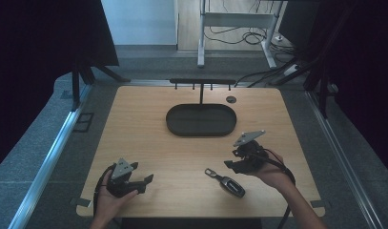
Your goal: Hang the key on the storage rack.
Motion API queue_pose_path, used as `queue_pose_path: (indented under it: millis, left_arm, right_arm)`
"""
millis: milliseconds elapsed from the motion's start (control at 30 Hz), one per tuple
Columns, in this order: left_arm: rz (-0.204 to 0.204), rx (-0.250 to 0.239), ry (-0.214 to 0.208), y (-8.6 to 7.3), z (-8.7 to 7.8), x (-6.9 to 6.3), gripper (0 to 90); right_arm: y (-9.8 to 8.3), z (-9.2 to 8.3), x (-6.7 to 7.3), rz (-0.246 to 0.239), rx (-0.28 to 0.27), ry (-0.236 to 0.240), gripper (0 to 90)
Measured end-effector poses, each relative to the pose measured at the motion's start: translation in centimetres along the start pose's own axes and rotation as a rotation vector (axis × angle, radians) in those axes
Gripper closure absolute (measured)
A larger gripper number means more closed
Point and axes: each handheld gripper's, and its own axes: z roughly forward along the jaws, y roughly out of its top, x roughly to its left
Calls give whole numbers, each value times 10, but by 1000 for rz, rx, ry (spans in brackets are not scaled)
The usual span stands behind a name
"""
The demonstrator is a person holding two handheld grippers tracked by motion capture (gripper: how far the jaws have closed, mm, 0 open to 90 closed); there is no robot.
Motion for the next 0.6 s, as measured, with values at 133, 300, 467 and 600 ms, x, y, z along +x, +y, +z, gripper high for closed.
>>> queue_pose_path:
  millis: [133,300,467,600]
  left_arm:
    - [1,-1,0,0,-1,0,231]
    - [8,8,-8,0,2,-2,230]
    - [11,5,-7,0,0,-2,230]
    - [-1,-1,-2,0,-2,1,230]
  right_arm:
    - [5,12,4,-6,48,19,503]
    - [7,26,10,-25,109,44,519]
    - [8,35,14,-38,150,32,528]
    - [7,43,16,-31,174,30,540]
